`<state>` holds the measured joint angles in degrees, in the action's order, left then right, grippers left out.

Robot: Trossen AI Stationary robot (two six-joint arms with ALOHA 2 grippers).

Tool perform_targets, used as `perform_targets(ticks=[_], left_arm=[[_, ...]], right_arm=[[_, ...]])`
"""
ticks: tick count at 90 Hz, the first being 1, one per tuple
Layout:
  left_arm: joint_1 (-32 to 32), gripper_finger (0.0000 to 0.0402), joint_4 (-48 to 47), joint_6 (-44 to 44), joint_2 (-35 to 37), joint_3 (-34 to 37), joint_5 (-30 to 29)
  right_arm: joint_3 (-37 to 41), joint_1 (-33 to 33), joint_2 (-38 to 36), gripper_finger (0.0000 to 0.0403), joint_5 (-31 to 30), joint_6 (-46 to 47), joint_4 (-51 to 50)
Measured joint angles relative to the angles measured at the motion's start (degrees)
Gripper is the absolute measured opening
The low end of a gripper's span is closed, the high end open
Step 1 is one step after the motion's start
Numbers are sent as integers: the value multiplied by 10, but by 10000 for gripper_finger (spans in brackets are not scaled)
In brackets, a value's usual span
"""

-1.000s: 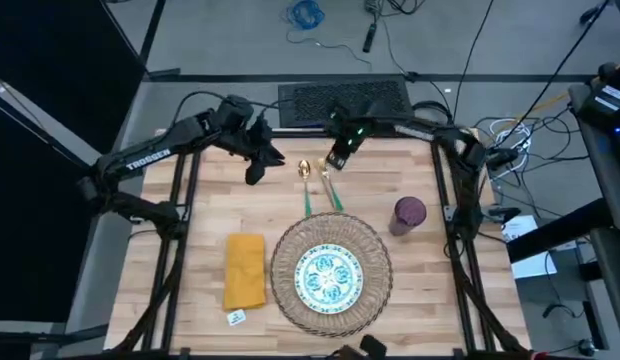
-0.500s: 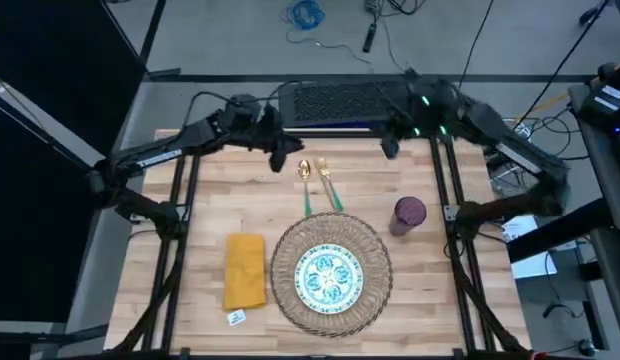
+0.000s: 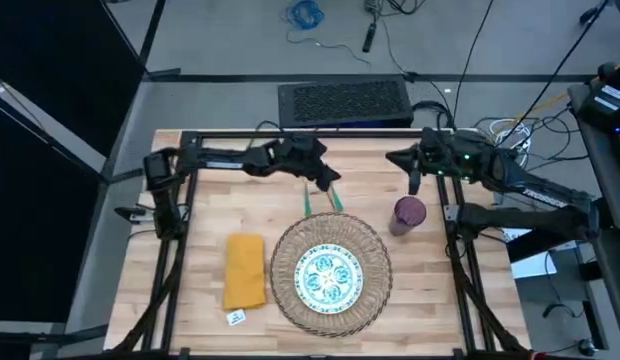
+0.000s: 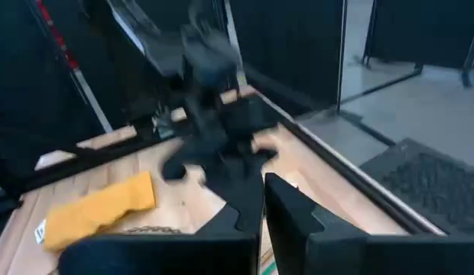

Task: Set table place
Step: Put the green table fork on top of the folded yellow table napkin

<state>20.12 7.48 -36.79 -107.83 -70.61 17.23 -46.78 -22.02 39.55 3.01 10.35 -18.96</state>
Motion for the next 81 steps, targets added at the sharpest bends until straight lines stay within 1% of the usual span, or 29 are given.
perform_targets(ticks=[13, 28, 35, 41, 45, 50, 56, 60, 67, 73, 76, 81], left_arm=[[1, 75, -4, -78, -36, 0, -40], [5, 75, -33, -192, -61, 0, -97], [8, 75, -55, -187, -62, 0, -121], [9, 75, -57, -132, -62, 0, -123], [9, 75, -44, -90, -62, 0, -105], [8, 75, 0, -52, -62, 0, -50], [4, 75, 71, -48, -62, 0, 38], [-1, 75, 116, -56, -62, 0, 72], [-15, 75, 170, -80, -62, -1, 77], [-23, 75, 185, -85, -62, -2, 76], [-24, 75, 171, -91, -62, -6, 76], [-25, 75, 102, -93, -62, -29, 73]], right_arm=[[0, 0, -23, 11, 3, -4, -5], [0, 0, -29, 52, 3, -6, -34], [0, 0, -29, 75, 3, -6, -38], [0, 0, -29, 92, 3, -6, -35], [0, 0, -29, 102, 3, -6, -35], [0, 0, -29, 112, 3, -6, -35], [0, 0, -29, 122, 2, -7, -35], [0, 0, -29, 126, 2, -7, -34], [0, 0, -29, 130, 2, -7, -30], [0, 0, -29, 130, 2, -7, -26], [0, 0, -29, 130, 2, -7, -24], [0, 0, -29, 130, 2, -7, -24]])
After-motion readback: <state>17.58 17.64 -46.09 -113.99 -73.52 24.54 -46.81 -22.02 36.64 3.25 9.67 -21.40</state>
